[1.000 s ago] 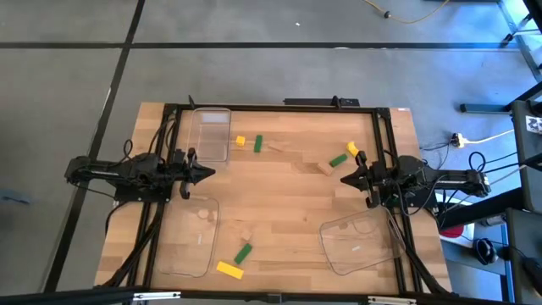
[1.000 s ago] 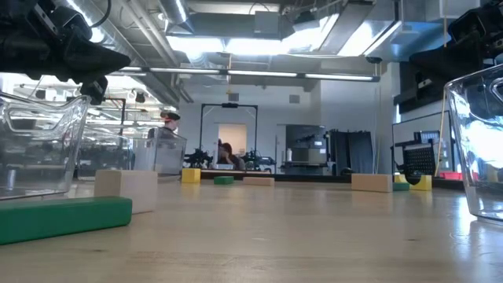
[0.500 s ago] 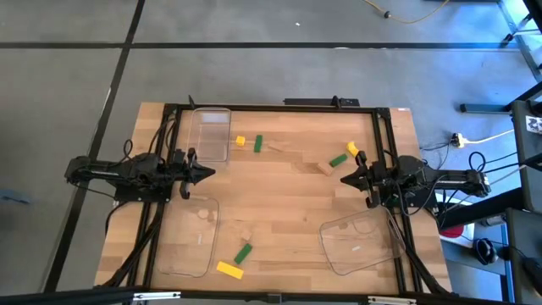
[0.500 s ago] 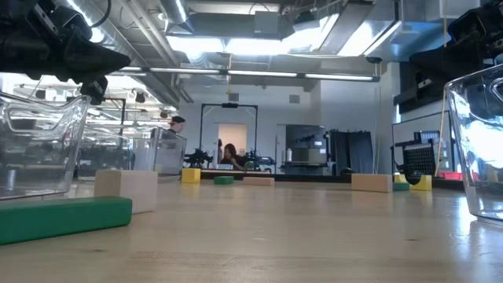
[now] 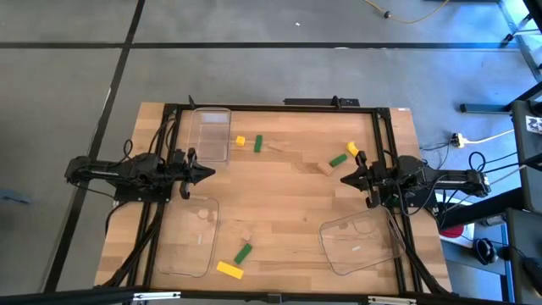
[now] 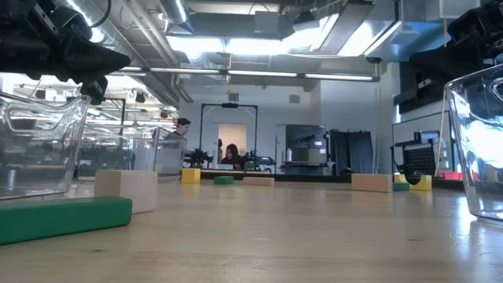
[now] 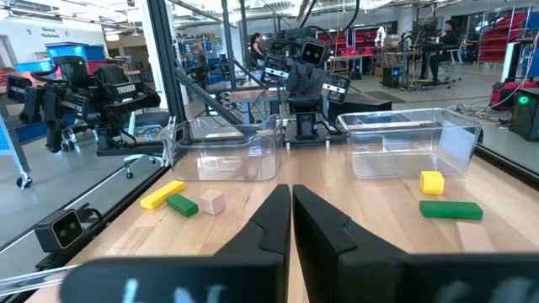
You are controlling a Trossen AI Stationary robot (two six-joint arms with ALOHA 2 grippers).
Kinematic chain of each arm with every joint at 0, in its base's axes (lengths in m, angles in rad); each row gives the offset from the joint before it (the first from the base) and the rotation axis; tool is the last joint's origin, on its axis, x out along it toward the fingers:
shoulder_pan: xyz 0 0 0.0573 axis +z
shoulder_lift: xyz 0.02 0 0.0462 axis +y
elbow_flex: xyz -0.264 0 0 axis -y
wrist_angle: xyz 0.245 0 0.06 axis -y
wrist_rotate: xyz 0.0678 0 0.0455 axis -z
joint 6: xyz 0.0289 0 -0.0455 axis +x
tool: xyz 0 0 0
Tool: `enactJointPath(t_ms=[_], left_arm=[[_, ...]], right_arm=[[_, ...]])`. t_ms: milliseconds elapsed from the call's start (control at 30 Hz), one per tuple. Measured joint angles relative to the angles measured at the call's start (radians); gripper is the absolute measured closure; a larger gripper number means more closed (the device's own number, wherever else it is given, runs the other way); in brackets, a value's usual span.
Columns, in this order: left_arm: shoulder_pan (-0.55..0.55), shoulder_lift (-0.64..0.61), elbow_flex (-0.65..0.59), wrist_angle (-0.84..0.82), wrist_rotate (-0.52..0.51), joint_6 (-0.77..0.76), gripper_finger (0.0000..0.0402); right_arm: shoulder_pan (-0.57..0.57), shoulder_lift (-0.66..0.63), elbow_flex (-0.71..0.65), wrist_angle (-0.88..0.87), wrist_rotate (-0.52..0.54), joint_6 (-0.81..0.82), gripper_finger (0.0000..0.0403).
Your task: Sort & place blocks by color
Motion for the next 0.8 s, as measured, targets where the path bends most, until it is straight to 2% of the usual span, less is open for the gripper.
enactJointPath(t_ms=[567,667,800], left_arm=[[0.000,0.000,0.000,0.000,0.000,0.000,0.0401],[0.000,0.000,0.000,0.000,0.000,0.000,0.0401],[0.000,0.000,0.000,0.000,0.000,0.000,0.0401]], right_arm=[[0.000,0.000,0.000,0.020,0.000,0.006,0.0382],[0.000,0.000,0.000,0.117,0.002,0.061,0.0382],[0.000,0.000,0.000,0.369,0.004,0.176,0.0382]])
